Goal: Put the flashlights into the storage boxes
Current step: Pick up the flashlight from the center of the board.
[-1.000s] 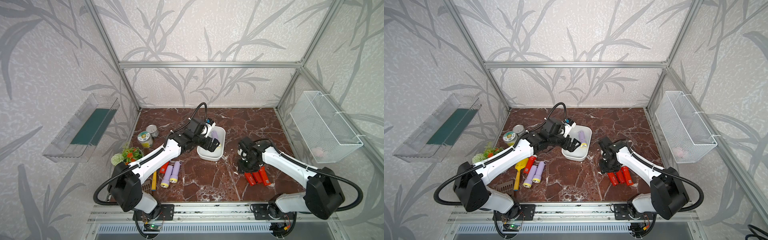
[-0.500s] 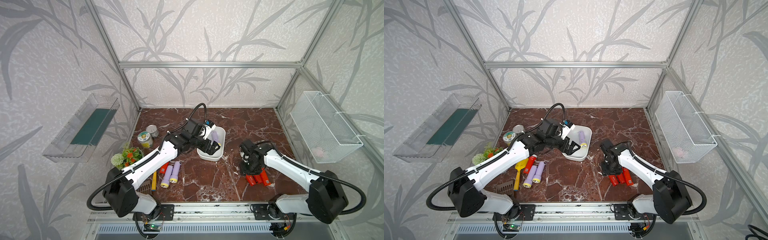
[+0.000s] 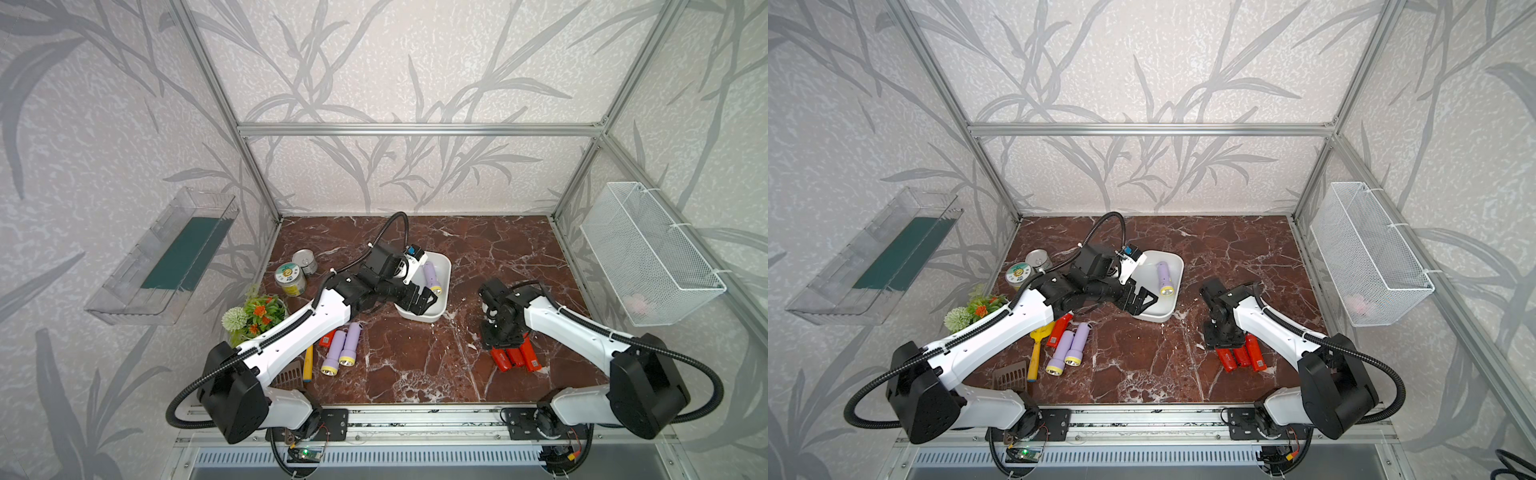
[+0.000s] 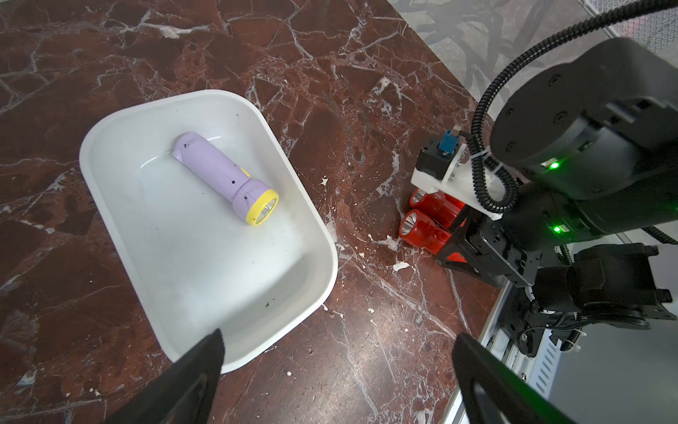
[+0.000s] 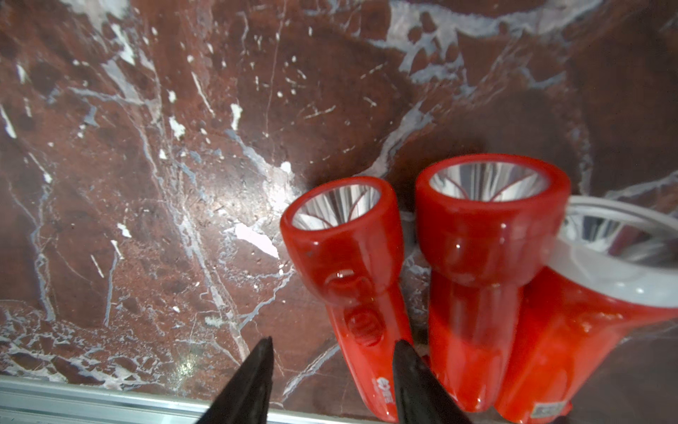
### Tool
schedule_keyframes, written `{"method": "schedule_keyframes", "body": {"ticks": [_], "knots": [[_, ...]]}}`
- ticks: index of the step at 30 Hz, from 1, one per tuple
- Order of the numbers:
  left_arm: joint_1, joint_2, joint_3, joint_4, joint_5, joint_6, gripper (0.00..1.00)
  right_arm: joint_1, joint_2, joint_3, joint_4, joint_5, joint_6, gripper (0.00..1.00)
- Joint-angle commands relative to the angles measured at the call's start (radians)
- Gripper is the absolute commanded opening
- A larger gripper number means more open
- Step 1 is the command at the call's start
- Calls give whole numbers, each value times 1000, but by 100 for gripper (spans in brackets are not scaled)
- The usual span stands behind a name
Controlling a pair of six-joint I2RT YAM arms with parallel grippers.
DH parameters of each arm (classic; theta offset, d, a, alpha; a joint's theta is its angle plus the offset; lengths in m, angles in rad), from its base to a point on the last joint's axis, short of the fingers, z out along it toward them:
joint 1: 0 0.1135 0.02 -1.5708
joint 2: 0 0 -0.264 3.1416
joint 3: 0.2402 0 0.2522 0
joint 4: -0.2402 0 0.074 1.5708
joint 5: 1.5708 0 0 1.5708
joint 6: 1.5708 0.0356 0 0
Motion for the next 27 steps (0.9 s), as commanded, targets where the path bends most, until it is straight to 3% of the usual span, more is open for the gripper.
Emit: {"method": "schedule_keyframes", "body": {"ticks": [1,14,27], "knots": [[-6,-33,-18,7,-22,-8,99,-9,19,-18,18,19,5,54],[-7,-62,-28,-15,-50,-19,99,-9,49,-62,69,-19,19,53],[-7,-76,-21,-54,-80,-8,99,-9,114,-55,99,-24,27,41]]}}
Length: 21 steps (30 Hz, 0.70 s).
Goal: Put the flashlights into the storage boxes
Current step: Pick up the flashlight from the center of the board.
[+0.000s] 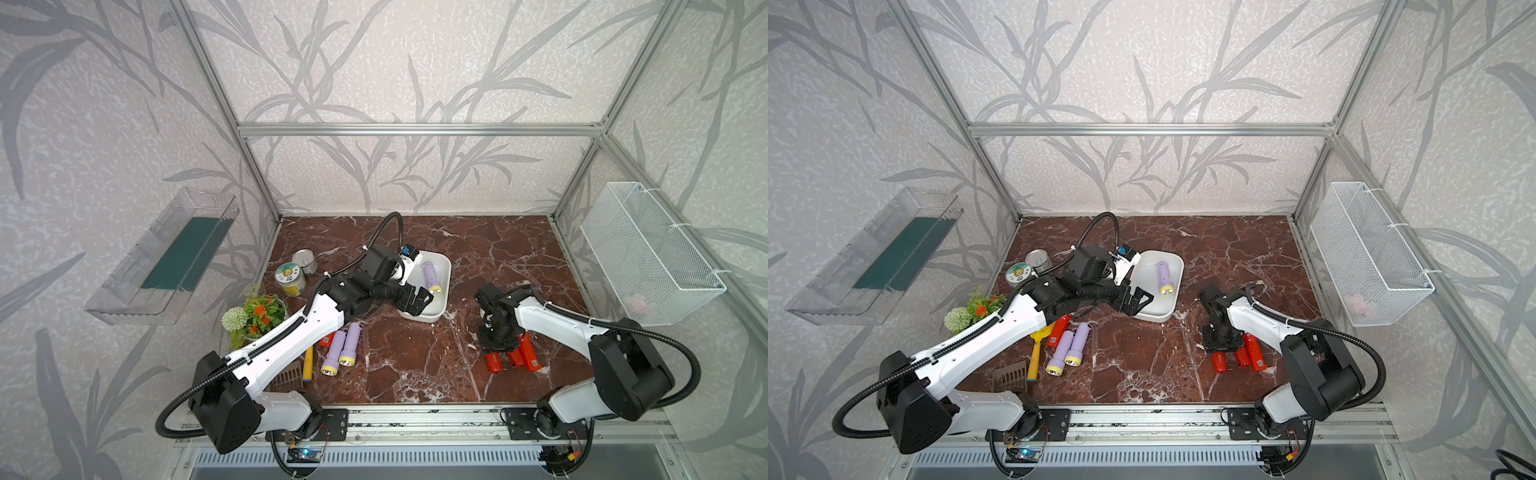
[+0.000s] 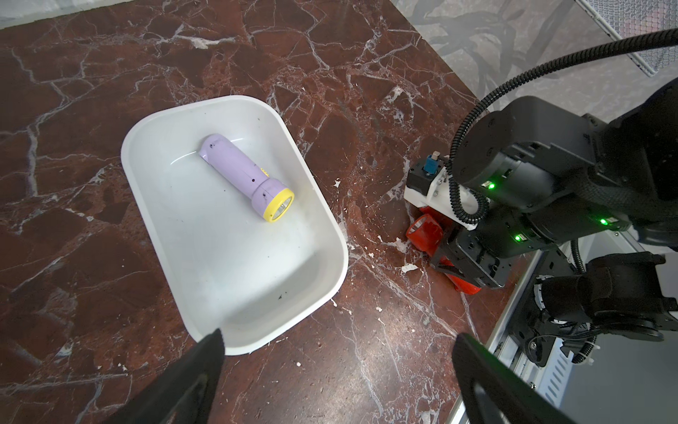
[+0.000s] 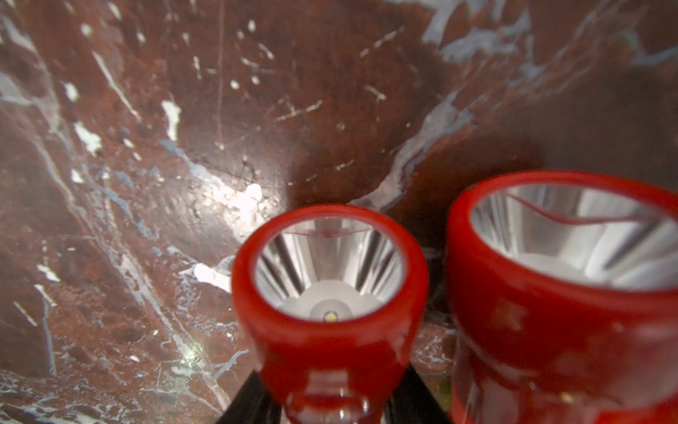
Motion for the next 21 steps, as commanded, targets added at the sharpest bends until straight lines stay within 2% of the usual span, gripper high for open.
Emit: {"method": "schedule_keyframes", "body": {"ticks": [1,8,16,21], "knots": [[-3,-24,2,-38,-21,11,99,-2,19,1,3,-11,16,39],[-1,-14,19,-54,-31,32,99,-2,14,30,-22,-12,22,33],[-1,-7,16,-40,-49,45,99,-2,-9,78,-64,-14,15,32],[-1,-10,12,-39,-58,52,99,-2,-21,162,-105,-15,3,32]]}}
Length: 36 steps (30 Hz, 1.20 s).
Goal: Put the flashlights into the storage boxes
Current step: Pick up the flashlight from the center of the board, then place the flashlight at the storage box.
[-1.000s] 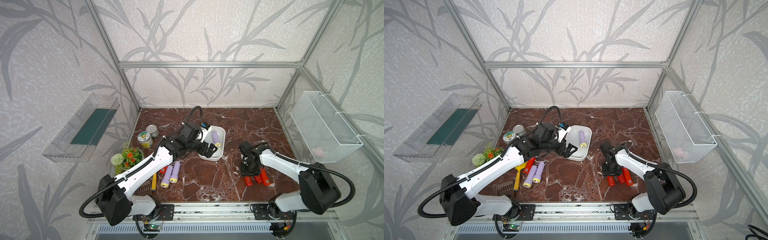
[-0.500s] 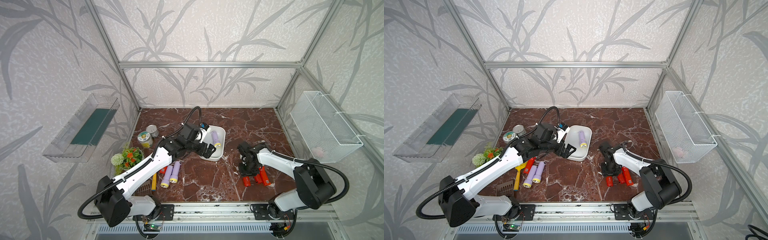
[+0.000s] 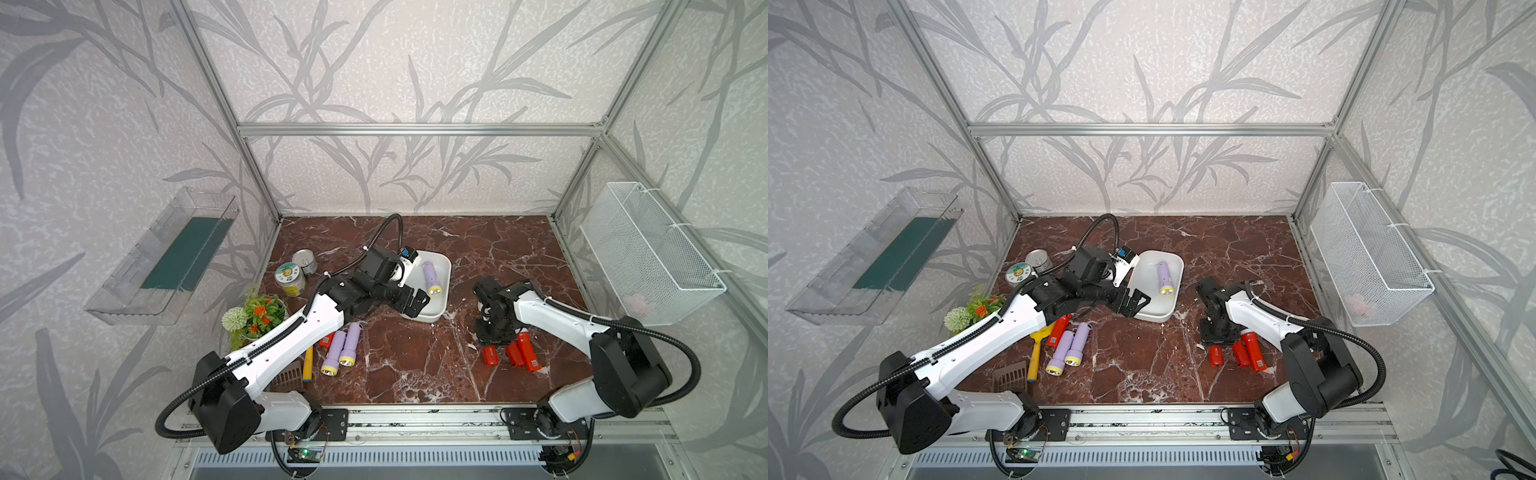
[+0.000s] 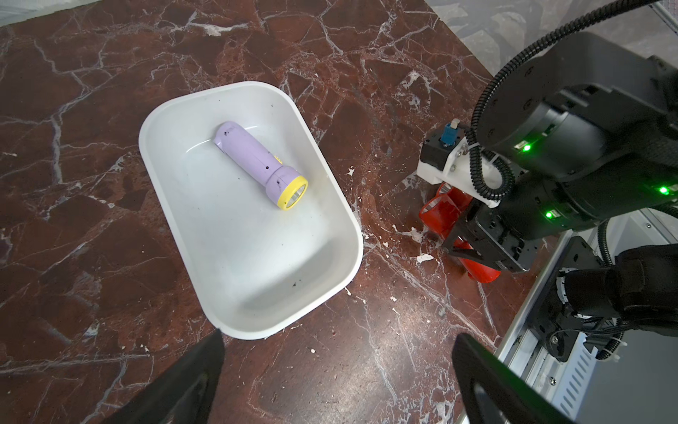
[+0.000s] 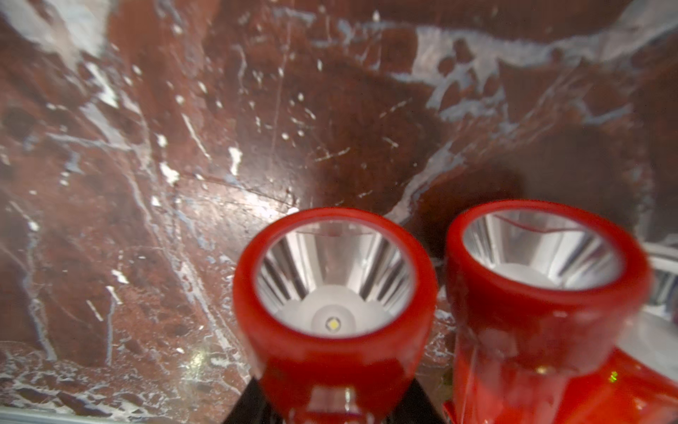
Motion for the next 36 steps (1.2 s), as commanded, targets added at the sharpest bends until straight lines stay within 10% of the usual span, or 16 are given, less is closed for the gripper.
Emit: {"method": "schedule_keyframes", "body": {"ticks": [1,36], "knots": [[0,-11,10,-3,-25,25,99,-3,-22,83,-65,-4,-12,32],[17,-218,-86,-106,-220,32,99,14,549,905,-91,-233,-109,32]]}}
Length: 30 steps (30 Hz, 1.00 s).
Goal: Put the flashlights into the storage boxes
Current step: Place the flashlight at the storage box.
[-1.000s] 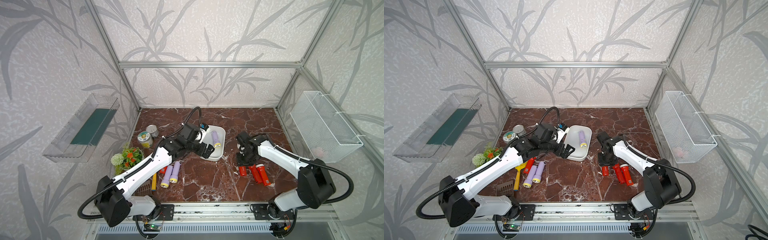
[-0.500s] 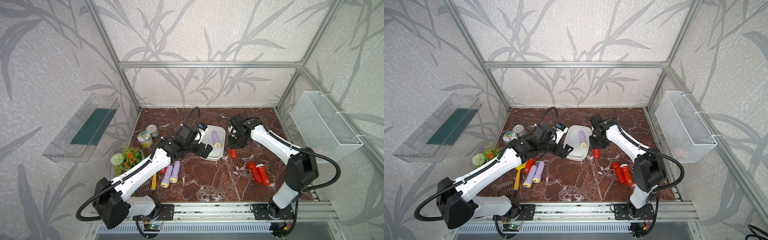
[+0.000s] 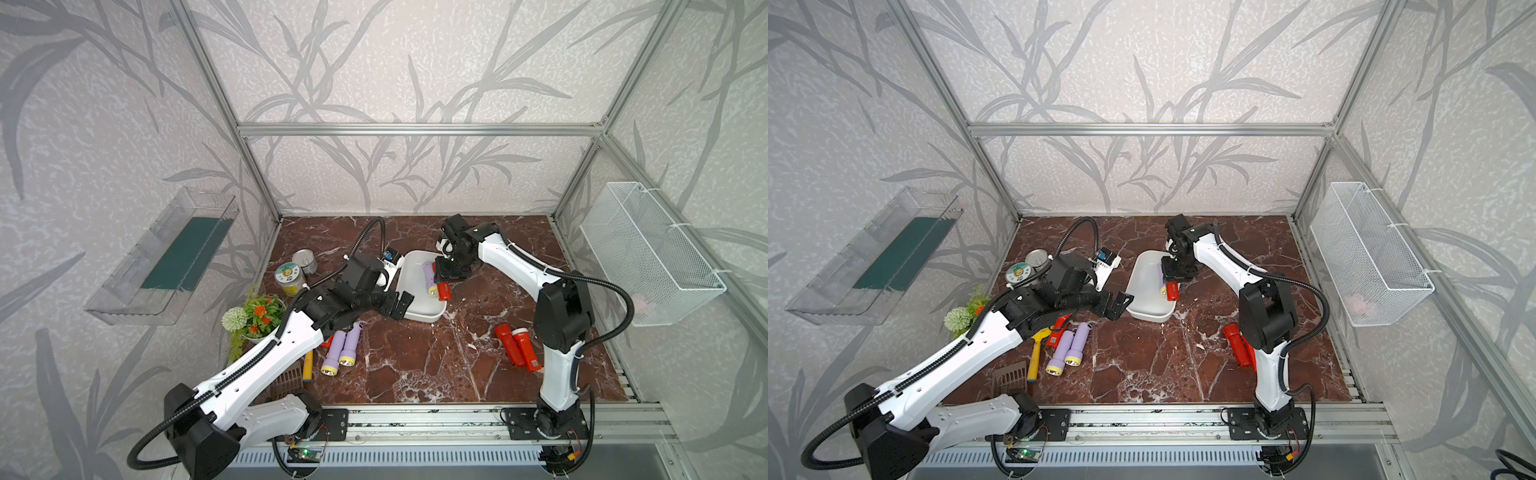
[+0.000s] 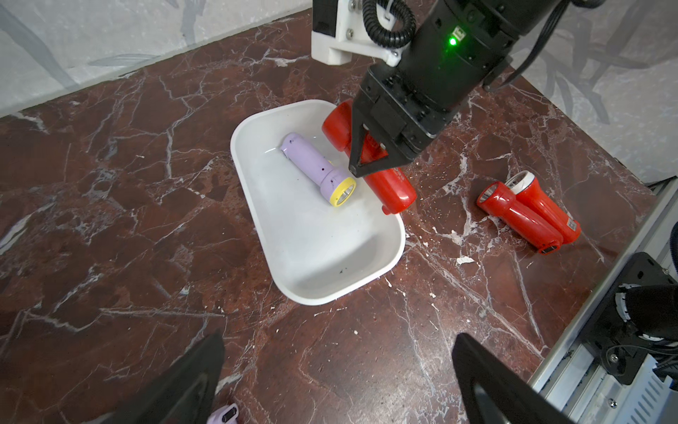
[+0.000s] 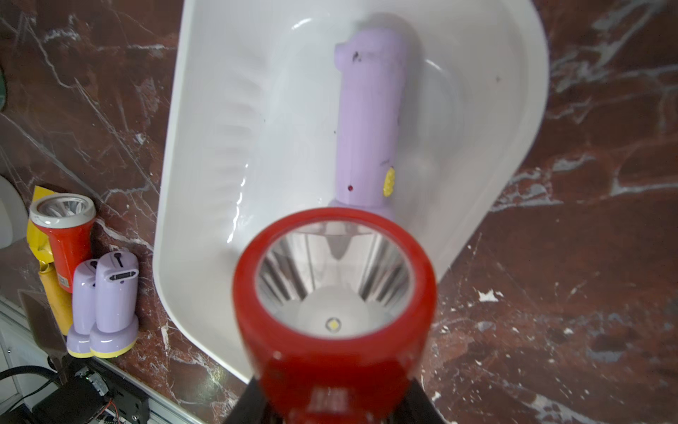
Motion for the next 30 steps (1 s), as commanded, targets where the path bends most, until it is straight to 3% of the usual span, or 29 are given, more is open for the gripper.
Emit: {"method": "schedule_keyframes", "body": {"ticks": [1,14,30], "knots": [[6,-42,-22,-46,-52,2,99,13,51,67,0,-53,-5,32],[7,-113,-41,-92,-110,-2,99,37,267,272,-8,-67,-7,33],[17,-108,-57,-89,-116,7,99,37,422,459,-89,-23,-30,35]]}}
